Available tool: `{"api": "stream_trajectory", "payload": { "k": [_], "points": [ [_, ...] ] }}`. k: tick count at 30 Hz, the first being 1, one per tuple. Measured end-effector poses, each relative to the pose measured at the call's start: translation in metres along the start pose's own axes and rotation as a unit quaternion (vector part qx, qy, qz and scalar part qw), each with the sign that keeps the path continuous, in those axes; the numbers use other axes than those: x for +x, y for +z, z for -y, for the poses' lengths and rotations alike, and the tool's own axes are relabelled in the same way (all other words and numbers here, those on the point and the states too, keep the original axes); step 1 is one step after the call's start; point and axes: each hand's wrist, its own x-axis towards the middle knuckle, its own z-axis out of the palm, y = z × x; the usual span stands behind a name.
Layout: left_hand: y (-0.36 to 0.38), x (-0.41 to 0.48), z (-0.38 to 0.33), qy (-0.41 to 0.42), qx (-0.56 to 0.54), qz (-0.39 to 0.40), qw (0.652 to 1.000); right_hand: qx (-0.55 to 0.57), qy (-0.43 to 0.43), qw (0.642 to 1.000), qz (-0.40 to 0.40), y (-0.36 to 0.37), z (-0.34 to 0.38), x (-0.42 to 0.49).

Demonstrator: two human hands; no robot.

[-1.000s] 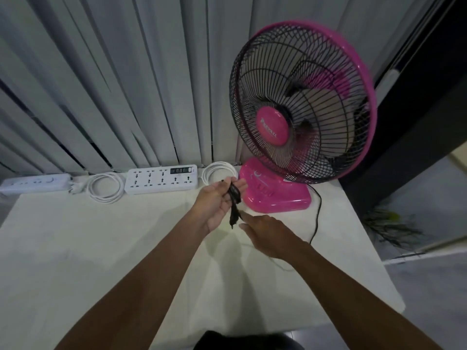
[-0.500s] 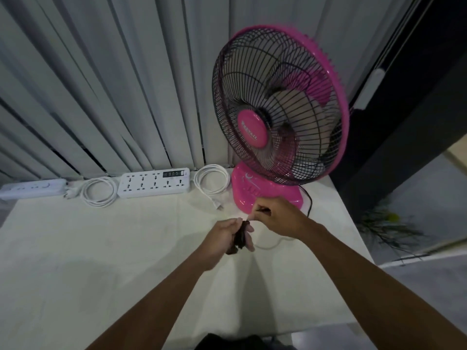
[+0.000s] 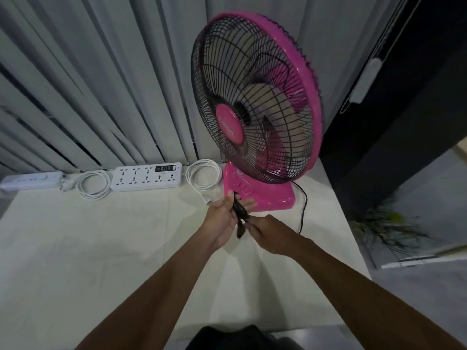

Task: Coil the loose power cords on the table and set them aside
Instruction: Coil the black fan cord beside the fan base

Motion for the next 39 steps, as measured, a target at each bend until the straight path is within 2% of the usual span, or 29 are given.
{"api": "stream_trajectory", "payload": {
  "k": [2, 5, 7, 9, 10, 11, 13, 15, 19, 22, 25, 31, 33, 35, 37, 39],
  "points": [
    [0.002, 0.007, 0.003, 0.023, 0.017, -0.022, 0.999, -0.075, -0.039, 0.996, 0.017, -0.006, -0.005, -0.008],
    [0.003, 0.01, 0.011, 0.05, 0.116, -0.046, 0.991, -0.083, -0.063, 0.994, 0.021, -0.019, -0.006, -0.016],
    [0.003, 0.009, 0.023, 0.075, 0.276, -0.067, 0.956, -0.06, -0.052, 0.997, -0.003, -0.031, -0.007, -0.014],
    [0.005, 0.008, 0.037, 0.1, 0.433, -0.068, 0.893, -0.011, -0.027, 0.999, -0.02, -0.043, -0.012, -0.009],
    [0.006, 0.007, 0.043, 0.094, 0.471, -0.049, 0.876, 0.014, -0.013, 1.0, -0.021, -0.049, -0.016, -0.007],
    [0.01, 0.005, 0.048, 0.073, 0.472, -0.018, 0.878, 0.046, 0.004, 0.999, -0.021, -0.053, -0.02, -0.005],
    [0.017, -0.002, 0.052, 0.001, 0.428, 0.036, 0.903, 0.13, 0.045, 0.99, -0.037, -0.058, -0.035, -0.006],
    [0.024, -0.007, 0.052, -0.065, 0.37, 0.045, 0.926, 0.204, 0.081, 0.973, -0.074, -0.055, -0.05, -0.009],
    [0.036, -0.005, 0.054, -0.116, 0.205, 0.073, 0.969, 0.218, 0.084, 0.965, -0.122, -0.036, -0.074, -0.018],
    [0.045, -0.001, 0.055, -0.12, 0.088, 0.064, 0.987, 0.17, 0.088, 0.974, -0.12, -0.019, -0.085, -0.031],
    [0.053, 0.011, 0.055, -0.097, -0.003, 0.02, 0.995, 0.066, 0.063, 0.992, -0.083, -0.006, -0.091, -0.051],
    [0.069, 0.038, 0.079, -0.052, 0.007, -0.064, 0.997, -0.129, -0.025, 0.989, -0.062, -0.005, -0.096, -0.066],
    [0.076, 0.046, 0.089, -0.054, 0.061, -0.082, 0.993, -0.193, -0.043, 0.979, -0.049, -0.014, -0.098, -0.064],
    [0.082, 0.051, 0.097, -0.04, 0.223, -0.111, 0.968, -0.239, -0.075, 0.967, -0.051, -0.028, -0.099, -0.059],
    [0.085, 0.055, 0.107, -0.01, 0.419, -0.123, 0.899, -0.229, -0.115, 0.964, -0.07, -0.04, -0.099, -0.053],
    [0.088, 0.059, 0.115, -0.014, 0.526, -0.113, 0.843, -0.159, -0.134, 0.974, -0.094, -0.05, -0.103, -0.046]
  ]
}}
